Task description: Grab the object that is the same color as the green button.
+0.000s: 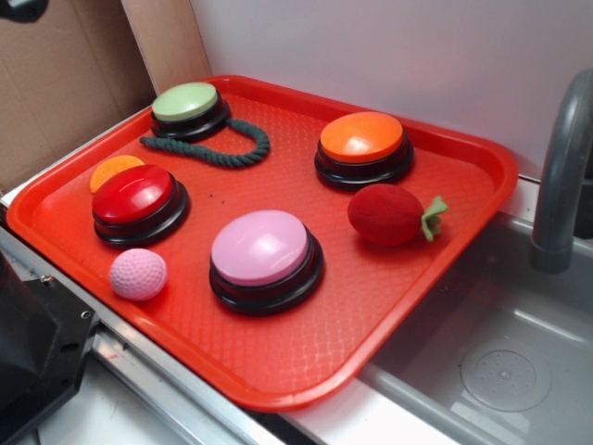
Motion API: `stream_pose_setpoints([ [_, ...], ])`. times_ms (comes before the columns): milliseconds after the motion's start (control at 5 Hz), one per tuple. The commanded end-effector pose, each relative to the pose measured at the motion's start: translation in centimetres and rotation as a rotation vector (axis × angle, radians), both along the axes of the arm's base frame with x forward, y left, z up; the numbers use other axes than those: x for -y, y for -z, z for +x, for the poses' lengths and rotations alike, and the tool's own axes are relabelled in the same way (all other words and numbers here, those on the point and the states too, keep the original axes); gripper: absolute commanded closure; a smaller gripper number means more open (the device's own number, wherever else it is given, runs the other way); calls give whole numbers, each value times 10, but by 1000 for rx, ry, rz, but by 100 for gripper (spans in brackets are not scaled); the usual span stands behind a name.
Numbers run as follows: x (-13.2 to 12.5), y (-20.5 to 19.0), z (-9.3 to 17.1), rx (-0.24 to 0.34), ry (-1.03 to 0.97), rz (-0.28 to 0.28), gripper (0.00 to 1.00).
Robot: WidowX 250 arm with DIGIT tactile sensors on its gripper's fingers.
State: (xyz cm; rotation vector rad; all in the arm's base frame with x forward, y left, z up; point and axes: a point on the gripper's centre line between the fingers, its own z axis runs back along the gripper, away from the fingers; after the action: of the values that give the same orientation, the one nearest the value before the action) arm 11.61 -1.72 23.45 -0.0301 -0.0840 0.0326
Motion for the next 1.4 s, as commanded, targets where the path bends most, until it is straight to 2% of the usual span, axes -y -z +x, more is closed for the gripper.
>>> stream_pose_setpoints([
  [0, 0, 0, 0, 0, 0, 0, 0],
  [400, -5, 16, 28, 58, 29, 1, 0],
  [600, -14, 29, 49, 60, 28, -21, 0],
  [800, -30, 48, 72, 84, 27, -35, 0],
  [1200, -51, 83, 113, 118, 9, -11, 0],
])
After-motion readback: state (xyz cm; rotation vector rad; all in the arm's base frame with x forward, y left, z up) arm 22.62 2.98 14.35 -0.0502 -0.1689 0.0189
